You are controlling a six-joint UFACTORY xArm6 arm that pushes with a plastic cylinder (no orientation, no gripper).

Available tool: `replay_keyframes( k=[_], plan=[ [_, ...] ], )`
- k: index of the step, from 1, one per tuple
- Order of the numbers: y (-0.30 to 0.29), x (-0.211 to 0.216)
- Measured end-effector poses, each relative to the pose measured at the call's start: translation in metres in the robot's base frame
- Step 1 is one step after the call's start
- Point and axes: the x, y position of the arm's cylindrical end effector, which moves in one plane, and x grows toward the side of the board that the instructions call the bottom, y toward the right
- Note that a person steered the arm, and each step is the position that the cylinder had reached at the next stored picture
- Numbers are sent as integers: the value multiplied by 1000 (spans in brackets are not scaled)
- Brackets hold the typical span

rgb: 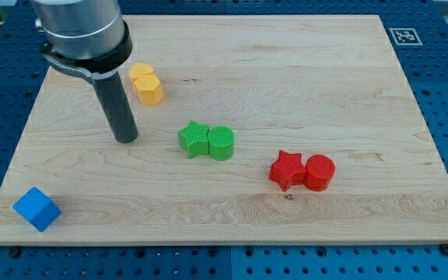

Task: Separate red circle from red star

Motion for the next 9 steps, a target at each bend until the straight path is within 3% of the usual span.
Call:
replay_keyframes(
  k=[2,4,5,9],
  plan=[
    [68,48],
    [204,104],
    [244,111],
    [290,67]
  ],
)
